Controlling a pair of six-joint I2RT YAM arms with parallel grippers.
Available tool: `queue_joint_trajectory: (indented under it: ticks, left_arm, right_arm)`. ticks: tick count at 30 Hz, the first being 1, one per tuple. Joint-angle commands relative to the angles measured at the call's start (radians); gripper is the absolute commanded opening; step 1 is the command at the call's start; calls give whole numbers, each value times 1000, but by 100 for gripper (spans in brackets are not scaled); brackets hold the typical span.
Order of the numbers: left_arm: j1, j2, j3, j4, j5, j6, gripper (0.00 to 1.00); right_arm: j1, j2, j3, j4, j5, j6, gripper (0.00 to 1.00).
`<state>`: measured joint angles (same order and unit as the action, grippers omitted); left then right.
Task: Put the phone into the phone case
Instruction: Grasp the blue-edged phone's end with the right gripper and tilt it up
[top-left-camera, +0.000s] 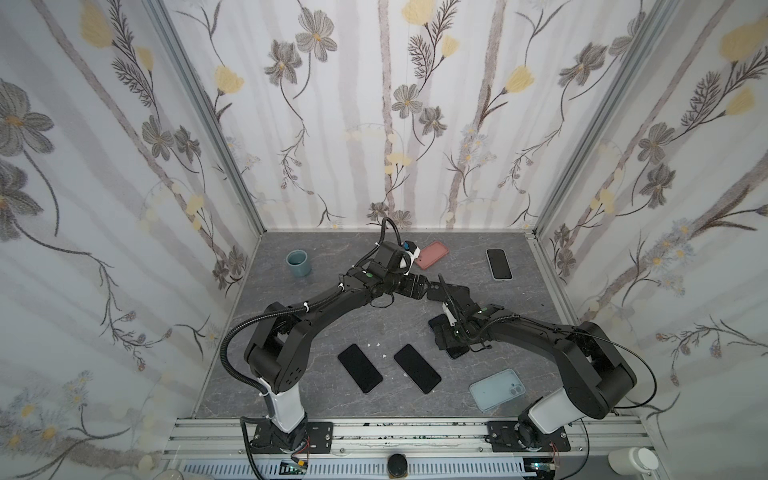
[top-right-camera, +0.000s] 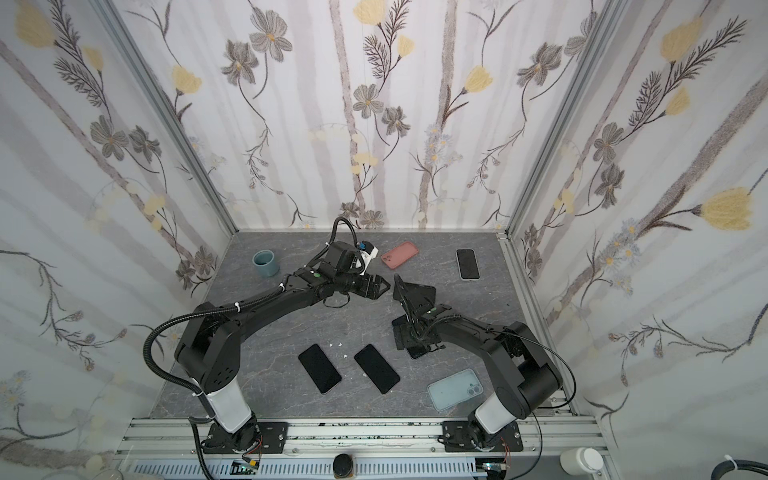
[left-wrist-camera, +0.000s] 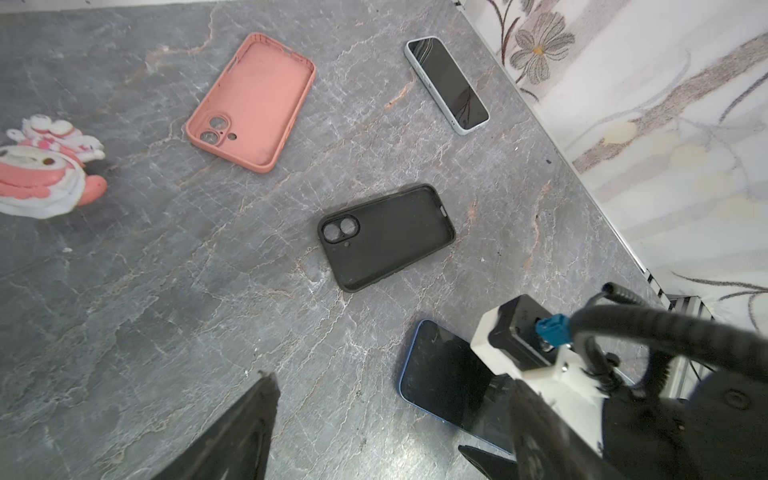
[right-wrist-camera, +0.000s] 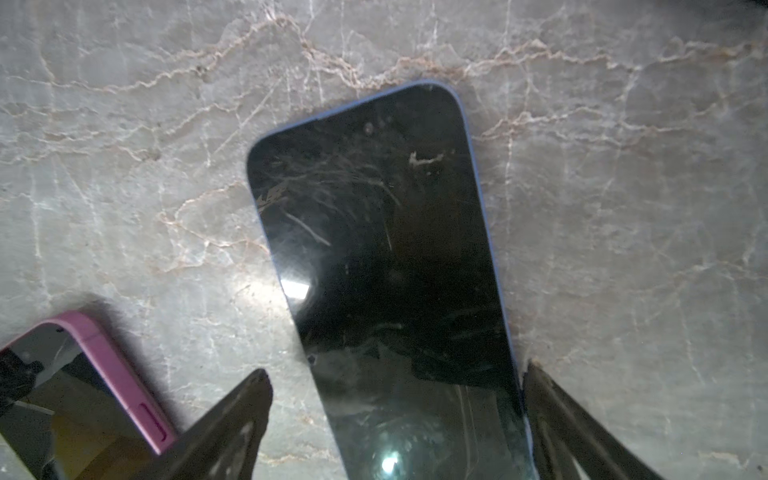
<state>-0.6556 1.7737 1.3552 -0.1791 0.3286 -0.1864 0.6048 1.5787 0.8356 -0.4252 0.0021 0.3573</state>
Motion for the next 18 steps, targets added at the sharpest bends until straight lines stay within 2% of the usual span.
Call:
queue_joint_trajectory:
  ticks: [1, 10, 18]
  left_arm:
    - [-1, -22, -6, 0, -25, 26, 86]
    - [2, -118, -53, 53, -50, 57, 87]
    - [13, -146, -54, 52, -79, 59, 87]
  right_arm:
    - [15, 42, 24, -53, 35, -26, 90]
    - [42, 107, 46, -83, 68, -42, 73]
    - [42, 101, 46, -65, 56, -43, 65]
